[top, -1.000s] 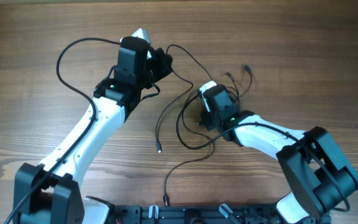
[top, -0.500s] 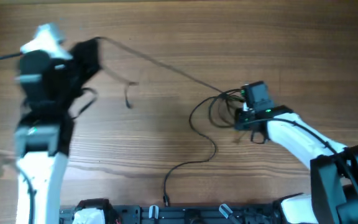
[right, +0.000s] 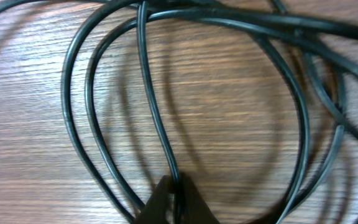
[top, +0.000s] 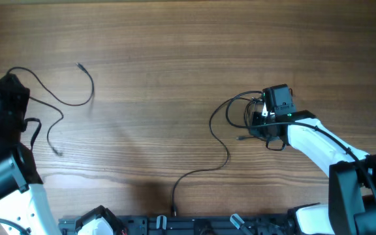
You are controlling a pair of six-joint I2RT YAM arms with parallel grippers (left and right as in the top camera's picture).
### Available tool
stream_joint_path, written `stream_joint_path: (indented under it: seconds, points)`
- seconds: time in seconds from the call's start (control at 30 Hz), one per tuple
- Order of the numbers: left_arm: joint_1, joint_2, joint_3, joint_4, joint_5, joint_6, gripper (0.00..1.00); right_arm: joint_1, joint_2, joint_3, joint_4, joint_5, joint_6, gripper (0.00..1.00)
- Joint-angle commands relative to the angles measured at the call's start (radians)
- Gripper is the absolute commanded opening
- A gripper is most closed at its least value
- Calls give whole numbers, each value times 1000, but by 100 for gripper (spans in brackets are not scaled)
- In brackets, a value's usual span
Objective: Untangle cables
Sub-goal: 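Pull the held cable far left with the left gripper and release it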
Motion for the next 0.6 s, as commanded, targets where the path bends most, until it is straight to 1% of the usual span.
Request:
stream_joint_path:
  seconds: [0.0, 0.03, 0.07, 0.1, 0.13, 0.17, 0.3, 0.33, 0.5, 0.57]
  points:
    - [10, 15, 7, -9, 42, -20, 4, -2, -9, -14, -5, -101, 11, 39]
    - [10, 15, 7, -10, 51, -20, 4, -2, -9, -14, -5, -119, 11, 45]
    - [9, 15, 7, -7, 51, -20, 4, -2, -9, -14, -5, -130, 12, 57]
    - [9, 15, 7, 5, 50, -16, 4, -2, -9, -14, -5, -145, 12, 76]
    - [9, 15, 7, 21, 48, -12, 4, -2, -9, -14, -5, -155, 12, 99]
    - [9, 15, 7, 42, 39, -12, 4, -2, -9, -14, -1, -161, 12, 100]
    - [9, 18, 7, 218, -60, -4, 4, -2, -9, -14, 2, -161, 12, 100]
    - [9, 25, 7, 301, -106, 24, 4, -2, -9, -14, 2, -161, 12, 100]
    - [9, 81, 7, 536, -209, 139, 4, -2, -9, -14, 3, -160, 11, 100]
    - [9, 123, 7, 657, -317, 164, 4, -2, -9, -14, 3, -160, 11, 100]
